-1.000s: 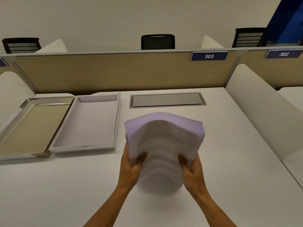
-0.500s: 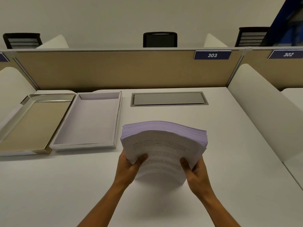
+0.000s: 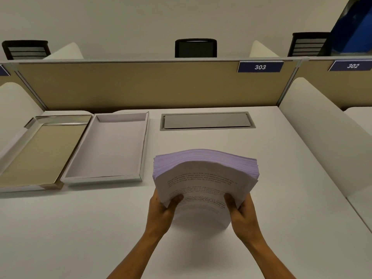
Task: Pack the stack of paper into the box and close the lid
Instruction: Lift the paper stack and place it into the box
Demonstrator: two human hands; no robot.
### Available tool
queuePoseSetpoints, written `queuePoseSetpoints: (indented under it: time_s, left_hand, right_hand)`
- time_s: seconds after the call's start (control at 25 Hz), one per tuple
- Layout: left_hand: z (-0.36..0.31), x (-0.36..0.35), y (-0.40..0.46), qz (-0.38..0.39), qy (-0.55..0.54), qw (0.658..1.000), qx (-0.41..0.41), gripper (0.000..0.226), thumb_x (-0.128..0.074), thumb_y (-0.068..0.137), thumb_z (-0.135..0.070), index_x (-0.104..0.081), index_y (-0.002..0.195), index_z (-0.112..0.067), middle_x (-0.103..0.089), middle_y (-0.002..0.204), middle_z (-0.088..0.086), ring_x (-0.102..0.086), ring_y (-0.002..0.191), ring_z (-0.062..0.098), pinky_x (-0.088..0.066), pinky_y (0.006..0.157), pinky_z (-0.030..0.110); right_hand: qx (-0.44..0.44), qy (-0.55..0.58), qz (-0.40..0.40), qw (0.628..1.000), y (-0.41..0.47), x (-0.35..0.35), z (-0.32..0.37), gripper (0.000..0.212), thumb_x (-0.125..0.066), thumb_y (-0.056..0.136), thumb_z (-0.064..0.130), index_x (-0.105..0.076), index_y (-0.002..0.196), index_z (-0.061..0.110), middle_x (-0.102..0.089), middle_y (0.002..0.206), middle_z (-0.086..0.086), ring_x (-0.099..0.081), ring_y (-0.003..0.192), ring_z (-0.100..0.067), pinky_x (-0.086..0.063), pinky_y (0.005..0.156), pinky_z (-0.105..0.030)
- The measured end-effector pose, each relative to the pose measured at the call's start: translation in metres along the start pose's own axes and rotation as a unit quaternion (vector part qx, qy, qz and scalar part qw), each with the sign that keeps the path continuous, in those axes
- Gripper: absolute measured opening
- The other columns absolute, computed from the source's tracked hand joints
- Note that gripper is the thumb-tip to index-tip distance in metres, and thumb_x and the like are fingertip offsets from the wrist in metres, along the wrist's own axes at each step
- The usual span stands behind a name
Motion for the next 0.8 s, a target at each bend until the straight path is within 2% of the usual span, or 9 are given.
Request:
queuePoseSetpoints:
  time_s: [0.2, 0.32, 0.4, 0.52, 0.64, 0.8]
  left_hand:
    - [0.012, 0.002, -0.002, 0.015, 0.008, 1.000, 0.014, 0.044, -0.067, 0.079, -0.024, -0.054, 0.121, -0.026, -0.062, 0.108, -0.008, -0.062, 0.100, -0.002, -0.055, 0.071, 0.010]
    - [0.016, 0.001, -0.005, 0.011, 0.027, 1.000, 0.010, 0.040, -0.068, 0.083, -0.016, -0.055, 0.117, -0.032, -0.063, 0.107, -0.012, -0.065, 0.097, 0.008, -0.055, 0.071, 0.010]
    - [0.016, 0.000, -0.006, -0.012, 0.029, 1.000, 0.002, 0.041, -0.068, 0.085, -0.007, -0.055, 0.117, -0.030, -0.064, 0.105, -0.012, -0.066, 0.095, 0.010, -0.056, 0.071, 0.010]
    - [0.010, 0.000, -0.002, -0.031, 0.020, 0.999, -0.013, 0.041, -0.068, 0.085, -0.009, -0.054, 0.121, -0.022, -0.063, 0.106, -0.010, -0.063, 0.098, 0.001, -0.055, 0.070, 0.009]
    - [0.000, 0.003, 0.006, -0.032, 0.013, 0.999, -0.033, 0.042, -0.066, 0.083, -0.016, -0.053, 0.123, -0.017, -0.062, 0.107, -0.009, -0.062, 0.098, -0.004, -0.054, 0.070, 0.008]
    - [0.000, 0.005, 0.008, -0.026, 0.007, 0.999, -0.033, 0.040, -0.065, 0.084, -0.015, -0.053, 0.121, -0.026, -0.061, 0.107, -0.011, -0.062, 0.100, -0.003, -0.054, 0.069, 0.007]
  right_hand:
    - [-0.010, 0.009, 0.005, 1.000, -0.004, -0.001, -0.004, 0.063, -0.056, 0.089, 0.041, -0.031, 0.145, 0.030, -0.061, 0.114, 0.022, -0.060, 0.111, -0.004, -0.057, 0.081, -0.018]
    - [-0.011, 0.001, 0.000, 1.000, -0.005, 0.000, -0.006, 0.061, -0.055, 0.089, 0.044, -0.037, 0.144, 0.028, -0.063, 0.114, 0.022, -0.061, 0.110, -0.005, -0.058, 0.084, -0.021]
    - [-0.011, -0.002, -0.004, 1.000, -0.003, -0.001, -0.006, 0.055, -0.055, 0.090, 0.040, -0.042, 0.142, 0.028, -0.065, 0.111, 0.022, -0.062, 0.109, -0.006, -0.058, 0.080, -0.020]
    - [-0.005, -0.006, 0.003, 1.000, 0.003, -0.003, 0.002, 0.049, -0.053, 0.093, 0.031, -0.042, 0.141, 0.027, -0.065, 0.112, 0.022, -0.062, 0.109, -0.007, -0.057, 0.078, -0.017]
    - [0.006, -0.007, 0.012, 1.000, 0.009, -0.006, 0.010, 0.053, -0.051, 0.093, 0.031, -0.038, 0.144, 0.027, -0.063, 0.114, 0.021, -0.061, 0.110, -0.006, -0.057, 0.077, -0.017]
    - [0.010, -0.012, 0.024, 1.000, 0.011, -0.009, 0.011, 0.052, -0.050, 0.094, 0.031, -0.037, 0.144, 0.030, -0.062, 0.116, 0.021, -0.060, 0.111, -0.006, -0.058, 0.079, -0.019]
Point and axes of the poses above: each hand's wrist, its own y-axis towards the middle knuckle, its own x-axis out of the back of the hand, z = x × y, the point moved 5 cm from there along y, towards the middle knuckle
